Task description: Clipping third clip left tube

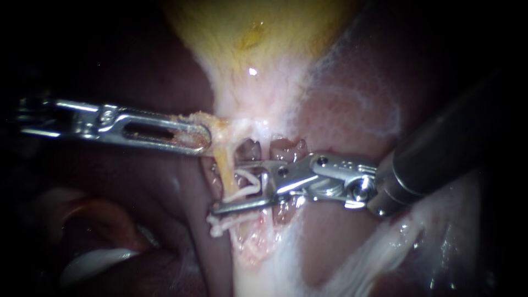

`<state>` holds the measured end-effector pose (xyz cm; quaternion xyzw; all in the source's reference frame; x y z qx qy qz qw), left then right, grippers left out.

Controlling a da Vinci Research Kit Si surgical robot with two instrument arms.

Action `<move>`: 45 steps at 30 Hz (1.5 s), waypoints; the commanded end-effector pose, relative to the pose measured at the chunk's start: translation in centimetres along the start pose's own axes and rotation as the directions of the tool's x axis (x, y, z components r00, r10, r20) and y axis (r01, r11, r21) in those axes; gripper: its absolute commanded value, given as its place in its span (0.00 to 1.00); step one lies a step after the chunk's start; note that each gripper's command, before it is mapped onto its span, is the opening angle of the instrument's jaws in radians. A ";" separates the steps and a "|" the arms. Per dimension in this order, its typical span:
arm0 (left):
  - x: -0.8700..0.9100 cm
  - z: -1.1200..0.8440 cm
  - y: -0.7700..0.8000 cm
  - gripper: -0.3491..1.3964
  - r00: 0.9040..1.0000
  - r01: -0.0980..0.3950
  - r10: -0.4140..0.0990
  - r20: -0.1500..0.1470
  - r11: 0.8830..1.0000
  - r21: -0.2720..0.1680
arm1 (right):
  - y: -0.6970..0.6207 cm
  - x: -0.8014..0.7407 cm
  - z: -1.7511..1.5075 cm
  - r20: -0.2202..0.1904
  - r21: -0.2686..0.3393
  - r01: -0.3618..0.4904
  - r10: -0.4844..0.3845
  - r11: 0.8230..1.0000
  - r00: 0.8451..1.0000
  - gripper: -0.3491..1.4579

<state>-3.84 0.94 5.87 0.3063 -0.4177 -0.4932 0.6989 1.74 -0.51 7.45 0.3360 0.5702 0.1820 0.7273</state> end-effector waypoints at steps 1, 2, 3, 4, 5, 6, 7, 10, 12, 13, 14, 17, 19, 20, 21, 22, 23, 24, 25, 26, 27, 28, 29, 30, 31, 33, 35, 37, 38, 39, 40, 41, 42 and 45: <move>0.00 0.00 0.00 0.00 1.000 0.000 0.000 0.000 1.000 0.000 | -0.01 0.02 0.02 -0.010 0.010 -0.008 0.008 1.000 1.000 0.47; 0.00 0.00 0.00 0.00 1.000 0.000 0.000 0.000 1.000 0.000 | -0.02 0.03 0.04 -0.015 0.019 -0.018 0.018 1.000 1.000 0.47; 0.00 0.00 0.00 0.00 1.000 0.000 0.000 0.000 1.000 0.000 | -0.02 0.04 0.05 -0.026 0.027 -0.021 0.022 0.999 0.999 0.47; 0.00 0.00 0.00 0.00 1.000 0.000 0.000 0.000 1.000 0.000 | -0.02 0.06 0.07 -0.031 0.034 -0.025 0.027 0.999 0.999 0.47; 0.00 0.00 0.00 0.00 1.000 0.000 0.000 0.000 1.000 0.000 | -0.03 0.08 0.08 -0.039 0.042 -0.030 0.031 0.999 0.999 0.47; 0.00 0.00 0.00 0.00 1.000 0.000 0.000 0.000 1.000 0.000 | -0.03 0.10 0.10 -0.042 0.046 -0.035 0.037 0.998 0.998 0.47; 0.00 0.01 0.00 0.00 1.000 0.000 0.000 0.000 1.000 0.000 | -0.04 0.11 0.11 -0.045 0.048 -0.040 0.043 0.998 0.998 0.47; 0.00 0.01 0.00 0.00 1.000 0.000 0.000 0.000 1.000 0.000 | -0.03 0.16 0.14 -0.065 0.059 -0.050 0.054 0.997 0.996 0.47; 0.00 0.01 0.00 0.00 1.000 0.000 0.000 0.000 1.000 0.000 | -0.01 0.19 0.13 -0.070 0.064 -0.057 0.061 0.996 0.996 0.47; 0.00 0.01 0.00 0.00 1.000 0.000 0.000 0.000 1.000 0.000 | -0.01 0.21 0.13 -0.077 0.065 -0.057 0.062 0.996 0.995 0.47; 0.00 0.01 0.00 0.00 1.000 0.000 0.000 0.000 1.000 0.000 | 0.01 0.24 0.11 -0.081 0.066 -0.059 0.064 0.996 0.995 0.47; 0.00 0.01 -0.01 0.00 1.000 0.000 0.000 0.000 1.000 -0.001 | 0.03 0.32 0.07 -0.100 0.073 -0.068 0.076 0.995 0.992 0.47; 0.00 0.01 -0.01 0.00 1.000 0.000 0.000 0.001 1.000 -0.001 | 0.04 0.37 0.04 -0.115 0.077 -0.070 0.079 0.995 0.990 0.47; 0.00 0.01 -0.01 0.00 1.000 0.000 0.000 0.001 1.000 -0.001 | 0.04 0.40 0.02 -0.122 0.080 -0.077 0.087 0.994 0.989 0.47; 0.00 0.01 -0.01 0.00 1.000 0.000 0.000 0.001 1.000 -0.001 | 0.04 0.42 0.00 -0.128 0.083 -0.078 0.088 0.994 0.988 0.47; 0.00 0.02 -0.01 0.00 1.000 0.000 0.000 0.000 1.000 -0.001 | 0.04 0.44 -0.02 -0.133 0.086 -0.084 0.095 0.993 0.986 0.47; 0.00 0.02 0.00 0.00 1.000 0.000 0.000 0.000 1.000 0.000 | 0.04 0.46 -0.03 -0.137 0.088 -0.085 0.096 0.993 0.986 0.47; 0.00 0.02 0.00 0.00 1.000 0.000 0.000 0.000 1.000 0.000 | 0.03 0.47 -0.05 -0.145 0.092 -0.091 0.103 0.992 0.984 0.47; -0.01 0.02 0.00 0.00 1.000 0.000 0.000 0.000 1.000 0.000 | 0.03 0.49 -0.07 -0.149 0.099 -0.096 0.110 0.990 0.983 0.47; -0.01 0.02 0.01 0.00 1.000 0.000 0.000 0.000 1.000 0.000 | 0.02 0.50 -0.07 -0.149 0.100 -0.096 0.111 0.990 0.983 0.47; -0.01 0.02 0.01 0.00 1.000 0.000 0.000 0.000 1.000 0.000 | 0.02 0.51 -0.08 -0.152 0.104 -0.102 0.117 0.989 0.981 0.46; -0.01 0.02 0.01 0.00 1.000 0.000 0.000 0.000 1.000 0.000 | 0.02 0.51 -0.08 -0.152 0.105 -0.102 0.117 0.989 0.981 0.46; -0.01 0.02 0.02 0.00 1.000 0.000 0.000 0.000 1.000 0.000 | 0.01 0.52 -0.08 -0.150 0.110 -0.107 0.123 0.988 0.981 0.46; -0.01 0.02 0.02 0.00 1.000 0.000 0.000 0.000 1.000 0.000 | 0.00 0.51 -0.09 -0.147 0.119 -0.117 0.134 0.986 0.980 0.46; -0.01 0.02 0.02 0.00 1.000 0.000 0.000 0.000 1.000 0.000 | -0.01 0.51 -0.09 -0.145 0.124 -0.121 0.139 0.985 0.980 0.46; -0.01 0.02 0.02 0.00 1.000 0.000 0.000 0.000 1.000 0.000 | -0.02 0.52 -0.09 -0.144 0.128 -0.120 0.138 0.984 0.980 0.46; -0.01 0.02 0.04 0.00 1.000 0.000 0.000 0.000 1.000 0.001 | -0.02 0.52 -0.10 -0.147 0.129 -0.120 0.139 0.984 0.979 0.45; -0.02 0.02 0.06 0.00 1.000 -0.001 0.001 -0.001 1.000 0.002 | -0.03 0.52 -0.11 -0.150 0.136 -0.130 0.150 0.982 0.977 0.45; -0.02 0.01 0.08 0.00 1.000 -0.001 0.001 -0.001 1.000 0.002 | -0.03 0.51 -0.11 -0.149 0.140 -0.136 0.156 0.981 0.976 0.44; -0.03 0.01 0.10 0.00 1.000 -0.001 0.001 -0.003 1.000 0.005 | -0.03 0.51 -0.12 -0.148 0.141 -0.135 0.156 0.981 0.977 0.44; -0.03 0.01 0.12 0.00 1.000 -0.001 0.001 -0.003 1.000 0.005 | -0.03 0.51 -0.12 -0.147 0.143 -0.141 0.162 0.980 0.976 0.44; -0.04 0.01 0.14 0.00 1.000 -0.001 0.001 -0.004 1.000 0.006 | -0.04 0.51 -0.12 -0.146 0.145 -0.146 0.167 0.979 0.975 0.43; -0.04 0.01 0.16 0.00 1.000 -0.002 0.002 -0.002 1.000 0.003 | -0.04 0.51 -0.13 -0.146 0.146 -0.146 0.167 0.978 0.975 0.43; -0.05 0.01 0.19 0.00 1.000 -0.002 0.002 -0.002 1.000 0.003 | -0.04 0.51 -0.13 -0.150 0.165 -0.164 0.189 0.973 0.970 0.41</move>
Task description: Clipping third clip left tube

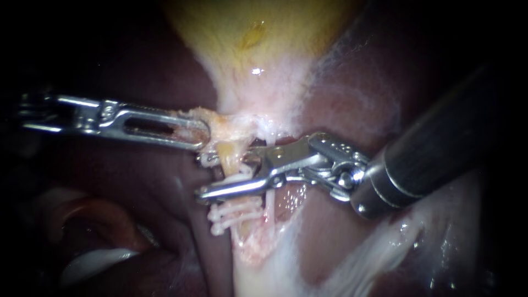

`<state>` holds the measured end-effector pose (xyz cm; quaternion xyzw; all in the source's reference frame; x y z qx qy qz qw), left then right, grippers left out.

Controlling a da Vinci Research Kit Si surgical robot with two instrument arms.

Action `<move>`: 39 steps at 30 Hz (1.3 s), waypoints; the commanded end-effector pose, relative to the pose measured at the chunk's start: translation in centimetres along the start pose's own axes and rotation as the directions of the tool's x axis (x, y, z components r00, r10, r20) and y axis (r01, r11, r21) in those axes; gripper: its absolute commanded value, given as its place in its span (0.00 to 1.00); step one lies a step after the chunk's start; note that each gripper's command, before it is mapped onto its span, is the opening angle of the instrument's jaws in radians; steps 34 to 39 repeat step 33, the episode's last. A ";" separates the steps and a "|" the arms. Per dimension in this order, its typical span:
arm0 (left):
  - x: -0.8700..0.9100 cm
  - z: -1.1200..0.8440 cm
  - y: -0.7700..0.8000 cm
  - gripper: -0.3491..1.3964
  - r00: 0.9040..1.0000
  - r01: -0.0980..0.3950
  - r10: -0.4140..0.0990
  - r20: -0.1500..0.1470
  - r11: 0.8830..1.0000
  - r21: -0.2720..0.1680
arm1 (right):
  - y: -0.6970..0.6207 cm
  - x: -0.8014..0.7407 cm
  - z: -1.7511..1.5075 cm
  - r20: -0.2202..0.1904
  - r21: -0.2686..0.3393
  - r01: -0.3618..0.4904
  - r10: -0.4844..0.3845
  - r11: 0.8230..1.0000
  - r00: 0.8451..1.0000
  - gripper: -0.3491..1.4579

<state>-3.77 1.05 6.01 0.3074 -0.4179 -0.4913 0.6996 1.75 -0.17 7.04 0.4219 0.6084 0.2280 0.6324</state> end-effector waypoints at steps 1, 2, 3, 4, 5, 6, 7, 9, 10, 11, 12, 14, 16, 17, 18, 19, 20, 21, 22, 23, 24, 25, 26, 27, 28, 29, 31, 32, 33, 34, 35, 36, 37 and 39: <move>0.00 0.00 0.00 0.00 1.000 0.001 -0.001 0.000 1.000 0.001 | 0.00 0.00 0.01 -0.006 0.009 -0.009 0.009 1.000 1.000 0.41; 0.00 0.00 0.00 0.00 1.000 0.001 -0.001 0.000 1.000 0.000 | 0.00 0.00 0.01 -0.007 0.015 -0.008 0.009 1.000 1.000 0.40; 0.00 0.00 -0.01 0.00 1.000 0.001 -0.001 0.001 1.000 0.000 | -0.01 0.01 0.01 -0.004 0.023 -0.019 0.020 1.000 1.000 0.39; 0.00 0.00 -0.01 0.00 1.000 0.001 -0.001 0.001 1.000 0.000 | -0.02 0.01 0.00 -0.002 0.029 -0.019 0.019 0.999 1.000 0.37; 0.00 0.00 -0.01 0.00 1.000 0.001 -0.001 0.001 1.000 0.000 | -0.02 0.01 0.00 -0.002 0.032 -0.018 0.019 0.999 1.000 0.34; 0.01 0.00 -0.01 0.00 1.000 0.001 -0.001 0.001 1.000 0.000 | -0.03 0.01 0.00 -0.002 0.031 -0.024 0.024 0.999 1.000 0.32; 0.01 0.00 -0.01 0.00 1.000 0.001 -0.001 0.001 1.000 0.000 | -0.04 0.02 -0.01 -0.001 0.033 -0.029 0.029 0.999 1.000 0.29; 0.01 0.00 -0.01 0.00 1.000 0.001 -0.001 0.001 1.000 0.000 | -0.06 0.03 -0.02 -0.001 0.034 -0.042 0.042 0.999 0.999 0.20; 0.01 0.00 -0.01 0.00 1.000 0.001 -0.001 0.001 1.000 0.000 | -0.07 0.03 -0.02 -0.001 0.035 -0.048 0.048 0.998 0.999 0.14; 0.01 0.00 -0.01 0.00 1.000 0.001 -0.001 0.001 1.000 0.000 | -0.08 0.04 -0.04 -0.001 0.036 -0.061 0.061 0.998 0.998 0.05; 0.01 0.00 -0.02 0.00 1.000 0.001 -0.001 0.001 1.000 0.000 | -0.08 0.05 -0.06 0.000 0.036 -0.067 0.067 0.997 0.998 0.00; 0.01 0.00 -0.02 0.00 1.000 0.001 -0.001 0.001 1.000 0.000 | -0.08 0.05 -0.08 -0.001 0.036 -0.074 0.074 0.997 0.997 0.00; 0.01 0.00 -0.02 0.00 1.000 0.001 -0.001 0.001 1.000 0.000 | -0.07 0.05 -0.09 -0.001 0.036 -0.074 0.074 0.997 0.997 0.00; 0.01 0.00 -0.02 0.00 1.000 0.001 -0.001 0.001 1.000 0.000 | -0.07 0.04 -0.09 0.000 0.037 -0.073 0.073 0.997 0.997 0.00; 0.01 0.01 -0.02 0.00 1.000 0.001 -0.001 0.001 1.000 -0.001 | -0.07 0.03 -0.09 0.000 0.037 -0.073 0.073 0.997 0.997 0.00; 0.01 0.01 -0.02 0.00 1.000 0.001 -0.001 0.001 1.000 -0.001 | -0.07 0.03 -0.10 0.001 0.037 -0.072 0.072 0.997 0.997 0.00; 0.01 0.01 -0.02 0.00 1.000 0.001 -0.001 0.001 1.000 -0.001 | -0.08 0.03 -0.10 0.001 0.038 -0.072 0.072 0.997 0.997 0.00; 0.01 0.01 -0.02 0.00 1.000 0.001 -0.001 0.001 1.000 -0.001 | -0.08 0.02 -0.10 0.001 0.038 -0.072 0.072 0.997 0.997 0.00; 0.01 0.01 -0.02 0.00 1.000 0.001 -0.001 0.001 1.000 -0.001 | -0.09 0.03 -0.10 0.001 0.038 -0.072 0.072 0.997 0.997 0.00; 0.01 0.01 -0.02 0.00 1.000 0.001 -0.001 0.001 1.000 -0.001 | -0.09 0.03 -0.10 0.001 0.038 -0.072 0.072 0.997 0.997 0.00; 0.01 0.01 -0.02 0.00 1.000 0.001 -0.001 0.001 1.000 -0.001 | -0.09 0.03 -0.10 0.001 0.038 -0.072 0.072 0.997 0.997 0.00; 0.01 0.01 -0.02 0.00 1.000 0.001 -0.001 0.001 1.000 -0.001 | -0.09 0.03 -0.10 0.001 0.038 -0.078 0.078 0.996 0.997 0.00; 0.01 0.01 -0.02 0.00 1.000 0.001 -0.001 0.001 1.000 -0.001 | -0.09 0.03 -0.10 0.001 0.038 -0.078 0.078 0.996 0.997 0.00; 0.01 0.01 -0.02 0.00 1.000 0.001 -0.001 0.001 1.000 -0.001 | -0.09 0.02 -0.10 0.001 0.038 -0.078 0.078 0.996 0.997 0.00; 0.01 0.01 -0.02 0.00 1.000 0.001 -0.001 0.001 1.000 -0.001 | -0.09 0.02 -0.10 0.001 0.038 -0.078 0.078 0.996 0.997 0.00; 0.01 0.01 -0.02 0.00 1.000 0.001 -0.001 0.001 1.000 -0.001 | -0.08 0.02 -0.10 0.001 0.038 -0.078 0.078 0.996 0.997 0.00; 0.01 0.01 -0.02 0.00 1.000 0.001 -0.001 0.001 1.000 -0.001 | -0.08 0.02 -0.11 0.001 0.038 -0.078 0.078 0.996 0.997 0.00; 0.01 0.01 -0.02 0.00 1.000 0.001 -0.001 0.001 1.000 -0.001 | -0.08 0.02 -0.11 0.001 0.038 -0.078 0.078 0.996 0.997 0.00; 0.01 0.01 -0.02 0.00 1.000 0.001 -0.001 0.001 1.000 -0.001 | -0.08 0.02 -0.11 0.001 0.038 -0.078 0.078 0.996 0.997 0.00; 0.01 0.01 -0.02 0.00 1.000 0.001 -0.001 0.001 1.000 -0.001 | -0.08 0.02 -0.11 0.001 0.038 -0.078 0.078 0.996 0.997 0.00; 0.01 0.01 -0.02 0.00 1.000 0.001 -0.001 0.001 1.000 -0.001 | -0.08 0.02 -0.11 0.001 0.038 -0.078 0.078 0.996 0.997 0.00; 0.01 0.01 -0.02 0.00 1.000 0.001 -0.001 0.001 1.000 -0.001 | -0.08 0.02 -0.11 0.001 0.038 -0.078 0.078 0.996 0.997 0.00; 0.01 0.01 -0.02 0.00 1.000 0.001 -0.001 0.001 1.000 -0.001 | -0.08 0.02 -0.11 0.001 0.038 -0.078 0.078 0.996 0.997 0.00; 0.01 0.01 -0.02 0.00 1.000 0.001 -0.001 0.001 1.000 -0.001 | -0.08 0.02 -0.11 0.001 0.038 -0.078 0.078 0.996 0.997 0.00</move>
